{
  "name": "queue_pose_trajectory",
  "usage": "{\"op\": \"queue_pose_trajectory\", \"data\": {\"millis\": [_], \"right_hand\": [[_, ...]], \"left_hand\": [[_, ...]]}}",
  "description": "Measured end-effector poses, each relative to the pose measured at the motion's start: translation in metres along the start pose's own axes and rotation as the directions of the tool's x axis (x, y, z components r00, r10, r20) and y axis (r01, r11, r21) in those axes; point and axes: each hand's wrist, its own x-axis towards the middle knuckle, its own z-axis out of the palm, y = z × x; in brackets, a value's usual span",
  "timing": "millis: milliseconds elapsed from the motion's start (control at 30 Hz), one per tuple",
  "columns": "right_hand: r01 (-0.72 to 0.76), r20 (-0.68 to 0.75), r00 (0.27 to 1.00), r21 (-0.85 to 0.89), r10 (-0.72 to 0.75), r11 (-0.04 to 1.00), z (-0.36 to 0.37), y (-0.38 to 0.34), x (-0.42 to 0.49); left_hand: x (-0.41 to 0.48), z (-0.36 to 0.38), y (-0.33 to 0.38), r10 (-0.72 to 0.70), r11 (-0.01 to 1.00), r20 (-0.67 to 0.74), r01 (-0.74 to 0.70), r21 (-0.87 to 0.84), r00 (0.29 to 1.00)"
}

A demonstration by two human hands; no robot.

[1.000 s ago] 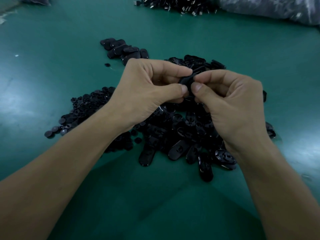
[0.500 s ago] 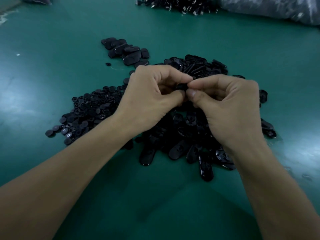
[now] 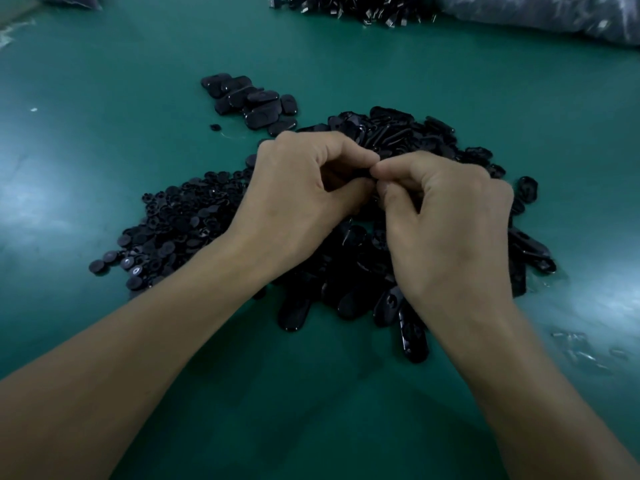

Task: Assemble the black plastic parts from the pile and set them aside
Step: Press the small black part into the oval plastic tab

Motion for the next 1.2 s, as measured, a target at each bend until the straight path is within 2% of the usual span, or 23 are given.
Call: {"op": "queue_pose_trajectory", "data": {"millis": [133,367,533,633,733,900,1200], "right_hand": [[-0.029,0.048,0.999,0.071,0.026,0.997,0.001,-0.001,-0.002],[0.064,0.034,0.997,0.148,-0.07,0.987,0.002,0.004,-0.001],[0.017,0.01,1.0,0.188,-0.02,0.982,0.0,0.021,0.008],[-0.038,0.084,0.996,0.281,0.015,0.959,-0.006,0.029,0.014],[-0.123,0.171,0.984,0.425,0.054,0.897,-0.011,0.032,0.018],[-0.2,0.236,0.969,0.566,0.075,0.8,-0.014,0.032,0.019],[-0.229,0.296,0.953,0.561,0.066,0.795,-0.017,0.034,0.021]], "left_hand": [[0.0,-0.002,0.003,0.032,0.997,-0.022,-0.031,0.064,0.999],[0.0,-0.004,0.002,0.028,0.991,-0.01,-0.027,0.129,1.0],[0.004,-0.005,0.001,-0.099,0.993,0.042,0.101,-0.062,0.994],[0.005,-0.008,0.003,-0.183,0.94,0.098,0.204,-0.274,0.978],[0.007,-0.011,0.003,-0.231,0.878,0.162,0.277,-0.391,0.959],[0.007,-0.013,0.003,-0.197,0.88,0.247,0.282,-0.383,0.949],[0.007,-0.017,0.003,-0.17,0.901,0.282,0.265,-0.343,0.944]]}}
